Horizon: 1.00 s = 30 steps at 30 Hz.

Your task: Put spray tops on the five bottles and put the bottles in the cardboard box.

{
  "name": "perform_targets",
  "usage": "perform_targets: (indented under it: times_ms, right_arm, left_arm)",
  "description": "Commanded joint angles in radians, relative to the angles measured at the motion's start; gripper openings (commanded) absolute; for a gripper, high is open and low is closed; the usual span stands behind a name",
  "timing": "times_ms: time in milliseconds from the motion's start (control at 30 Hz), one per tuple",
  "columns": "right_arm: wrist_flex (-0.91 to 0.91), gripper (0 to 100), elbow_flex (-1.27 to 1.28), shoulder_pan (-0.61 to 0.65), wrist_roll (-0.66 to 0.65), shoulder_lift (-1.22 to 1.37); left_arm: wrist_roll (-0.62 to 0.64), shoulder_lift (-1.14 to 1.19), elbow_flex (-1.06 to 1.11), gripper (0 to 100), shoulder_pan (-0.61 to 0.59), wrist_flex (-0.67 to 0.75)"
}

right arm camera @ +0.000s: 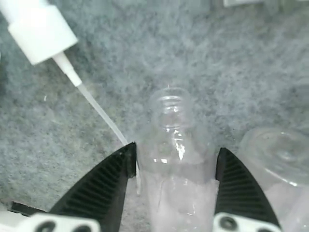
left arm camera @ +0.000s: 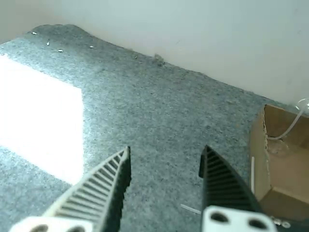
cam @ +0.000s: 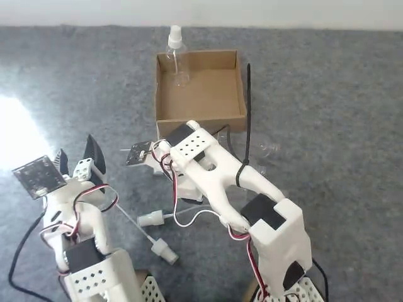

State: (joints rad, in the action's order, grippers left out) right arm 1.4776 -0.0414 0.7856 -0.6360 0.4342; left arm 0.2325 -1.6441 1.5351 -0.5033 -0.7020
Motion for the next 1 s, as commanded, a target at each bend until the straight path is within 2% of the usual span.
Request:
perform_targets:
  times_ms: [0, 100, 633, 967]
  right_arm:
    - [-0.019, 14.9, -0.037, 0.004, -0.015, -0.004]
    - [-0.013, 10.6, -0.04, 0.004, -0.014, -0.015]
    - [0.213, 10.2, -0.034, -0.022, -0.005, -0.357]
    - [0.223, 10.5, -0.034, -0.018, 0.209, -0.665]
  left_arm:
    - [0.005, -0.011, -0.03, 21, 0.002, 0.006]
    - [0.005, -0.011, -0.03, 21, 0.002, 0.006]
    - [0.005, -0.011, -0.028, 21, 0.002, 0.006]
    - [0.005, -0.011, -0.027, 21, 0.002, 0.006]
